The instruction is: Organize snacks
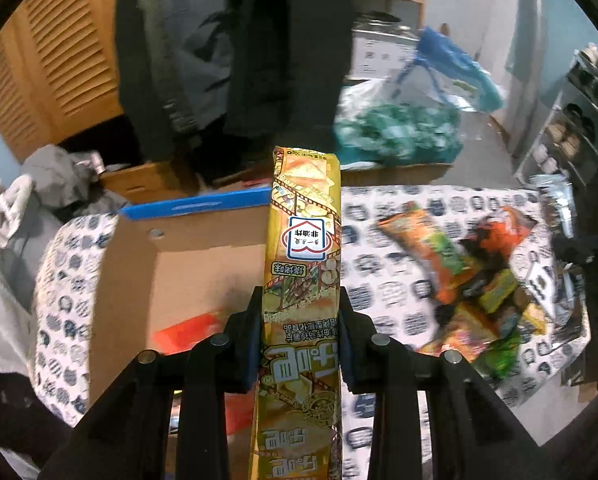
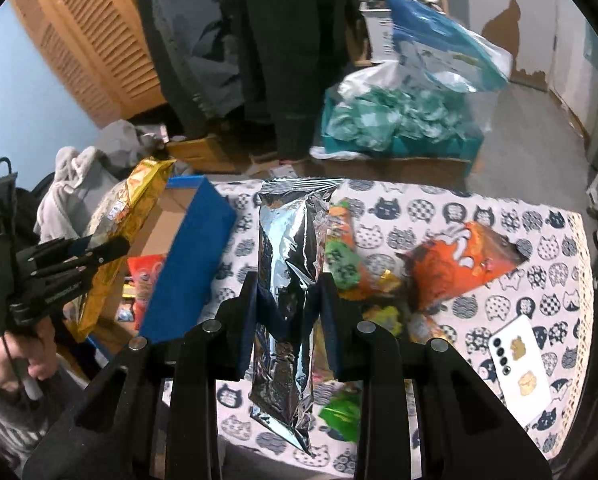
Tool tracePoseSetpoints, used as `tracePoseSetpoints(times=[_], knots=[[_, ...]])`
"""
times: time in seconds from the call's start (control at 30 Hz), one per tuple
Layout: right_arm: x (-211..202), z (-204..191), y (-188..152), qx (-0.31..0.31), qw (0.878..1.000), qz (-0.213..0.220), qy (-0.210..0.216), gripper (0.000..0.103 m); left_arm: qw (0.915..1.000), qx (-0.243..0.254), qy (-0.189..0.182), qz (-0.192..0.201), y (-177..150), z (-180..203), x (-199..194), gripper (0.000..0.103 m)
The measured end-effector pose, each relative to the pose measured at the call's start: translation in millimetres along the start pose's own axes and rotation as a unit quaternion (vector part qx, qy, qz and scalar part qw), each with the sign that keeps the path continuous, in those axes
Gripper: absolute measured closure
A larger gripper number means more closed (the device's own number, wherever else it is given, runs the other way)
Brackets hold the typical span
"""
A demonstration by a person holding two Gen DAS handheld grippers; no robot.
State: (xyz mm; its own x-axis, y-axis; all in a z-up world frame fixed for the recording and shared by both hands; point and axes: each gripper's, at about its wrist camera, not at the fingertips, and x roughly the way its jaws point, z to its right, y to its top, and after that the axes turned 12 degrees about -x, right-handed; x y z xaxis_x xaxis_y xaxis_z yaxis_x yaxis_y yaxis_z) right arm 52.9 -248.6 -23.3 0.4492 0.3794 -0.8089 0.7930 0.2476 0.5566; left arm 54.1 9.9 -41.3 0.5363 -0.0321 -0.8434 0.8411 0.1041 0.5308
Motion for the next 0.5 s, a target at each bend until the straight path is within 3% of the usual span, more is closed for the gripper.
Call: tracePoseSetpoints(times=[0.2,0.5], knots=[[16.4,-26.1,14.4,-0.016,1.000,-0.006,0.027,0.075,0.9987,-0.034,0.039,0.000,-6.1,-54.3,11.1,0.071],[49.4,-65.3,30.9,-0.042,0.997,-0.033,0.052,0.075,0.9912,-0.083,0.076,-0.070,-29.5,-122.2,57.2,0.071]])
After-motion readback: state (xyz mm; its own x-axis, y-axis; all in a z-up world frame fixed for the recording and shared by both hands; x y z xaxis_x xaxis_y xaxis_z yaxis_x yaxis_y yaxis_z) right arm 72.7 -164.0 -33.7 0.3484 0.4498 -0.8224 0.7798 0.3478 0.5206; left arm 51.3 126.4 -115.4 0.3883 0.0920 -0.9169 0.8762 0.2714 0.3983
